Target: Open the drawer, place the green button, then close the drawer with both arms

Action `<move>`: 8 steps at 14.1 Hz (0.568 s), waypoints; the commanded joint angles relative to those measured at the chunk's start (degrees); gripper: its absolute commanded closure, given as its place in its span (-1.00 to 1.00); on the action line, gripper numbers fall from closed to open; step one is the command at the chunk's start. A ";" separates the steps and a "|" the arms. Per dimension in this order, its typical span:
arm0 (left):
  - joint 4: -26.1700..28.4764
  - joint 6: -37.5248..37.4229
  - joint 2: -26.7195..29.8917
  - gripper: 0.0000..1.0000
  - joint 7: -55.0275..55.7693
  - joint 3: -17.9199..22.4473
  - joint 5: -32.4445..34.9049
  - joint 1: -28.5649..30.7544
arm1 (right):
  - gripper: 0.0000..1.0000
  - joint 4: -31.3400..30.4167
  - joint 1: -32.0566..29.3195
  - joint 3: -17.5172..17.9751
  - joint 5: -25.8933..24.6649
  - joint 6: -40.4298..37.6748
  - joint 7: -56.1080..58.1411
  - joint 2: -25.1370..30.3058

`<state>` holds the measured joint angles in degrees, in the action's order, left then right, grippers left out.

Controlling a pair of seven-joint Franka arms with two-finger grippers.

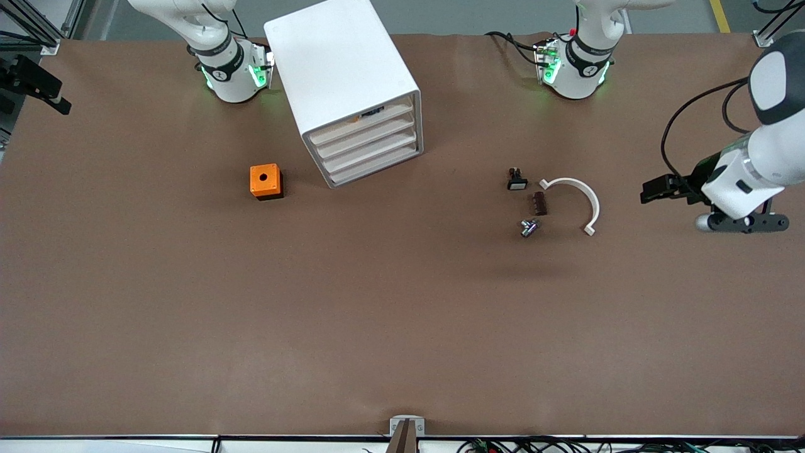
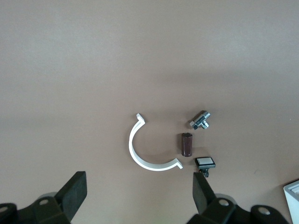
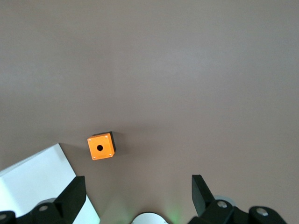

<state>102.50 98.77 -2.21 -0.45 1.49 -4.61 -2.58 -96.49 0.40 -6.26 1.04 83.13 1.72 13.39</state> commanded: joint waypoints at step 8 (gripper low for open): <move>-7.82 -4.72 6.08 -1.00 0.27 -0.43 0.74 0.82 | -1.00 1.22 -0.31 0.64 -2.00 -1.22 1.62 -0.03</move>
<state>99.90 97.30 4.95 -0.33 1.47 -4.61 -2.56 -95.84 0.40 -6.02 -0.02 82.33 2.44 13.35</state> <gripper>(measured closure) 0.000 0.000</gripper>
